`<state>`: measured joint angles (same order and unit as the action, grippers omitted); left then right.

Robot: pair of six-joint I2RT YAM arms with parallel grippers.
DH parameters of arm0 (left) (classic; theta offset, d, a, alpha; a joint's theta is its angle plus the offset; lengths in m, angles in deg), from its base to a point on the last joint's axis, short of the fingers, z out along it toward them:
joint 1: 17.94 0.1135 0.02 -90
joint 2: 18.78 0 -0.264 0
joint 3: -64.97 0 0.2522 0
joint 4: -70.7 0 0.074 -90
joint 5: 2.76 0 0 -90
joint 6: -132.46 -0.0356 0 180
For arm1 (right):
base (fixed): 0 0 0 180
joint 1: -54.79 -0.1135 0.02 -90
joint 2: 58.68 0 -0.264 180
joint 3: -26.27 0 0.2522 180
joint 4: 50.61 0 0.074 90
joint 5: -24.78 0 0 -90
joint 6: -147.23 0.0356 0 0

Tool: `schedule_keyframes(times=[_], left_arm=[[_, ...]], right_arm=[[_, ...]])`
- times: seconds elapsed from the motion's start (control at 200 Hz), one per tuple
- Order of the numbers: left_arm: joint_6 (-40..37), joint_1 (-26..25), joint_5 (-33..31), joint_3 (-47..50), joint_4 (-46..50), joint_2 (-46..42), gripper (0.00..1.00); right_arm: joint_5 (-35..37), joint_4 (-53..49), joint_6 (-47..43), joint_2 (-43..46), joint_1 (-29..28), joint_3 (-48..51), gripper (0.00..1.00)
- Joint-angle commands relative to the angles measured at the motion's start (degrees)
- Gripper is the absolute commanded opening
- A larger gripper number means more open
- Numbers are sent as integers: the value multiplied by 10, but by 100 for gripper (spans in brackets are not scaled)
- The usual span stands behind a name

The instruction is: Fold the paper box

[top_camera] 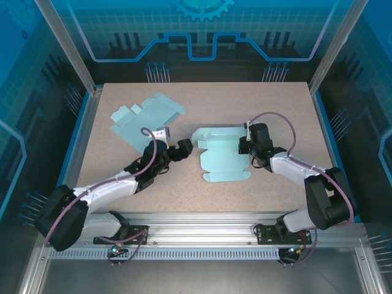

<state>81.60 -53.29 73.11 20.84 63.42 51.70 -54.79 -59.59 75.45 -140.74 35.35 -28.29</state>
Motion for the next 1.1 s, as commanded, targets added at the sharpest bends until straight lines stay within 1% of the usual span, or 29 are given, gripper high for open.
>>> schedule_keyframes(times=[0.0,0.115,0.22,0.315,0.465,0.55,0.72,0.88,1.016,1.061,1.096], left_arm=[[59,-43,-14,33,19,-13,91],[60,-76,-10,30,-16,24,91],[59,-91,9,17,-84,86,89],[37,-104,10,-10,-126,140,89],[-18,-108,-26,-43,-188,211,88],[-37,-107,-26,-74,-191,242,89],[-51,-103,-27,-122,-187,286,88],[-56,-96,-19,-143,-197,305,77],[-81,-96,-19,-163,-194,311,76],[-86,-96,-19,-169,-193,314,74],[-89,-95,-16,-173,-195,317,70]], right_arm=[[8,11,11,14,-2,1,0],[6,13,11,14,-2,1,0],[4,11,11,15,-2,1,0],[7,12,11,18,-2,5,0],[8,17,12,25,-1,10,0],[8,20,12,24,-1,10,0],[3,22,13,23,-2,10,0],[-1,23,14,19,-1,8,0],[-5,24,14,16,-1,6,0],[-7,25,15,15,-1,5,0],[-9,26,15,15,-1,5,0]])
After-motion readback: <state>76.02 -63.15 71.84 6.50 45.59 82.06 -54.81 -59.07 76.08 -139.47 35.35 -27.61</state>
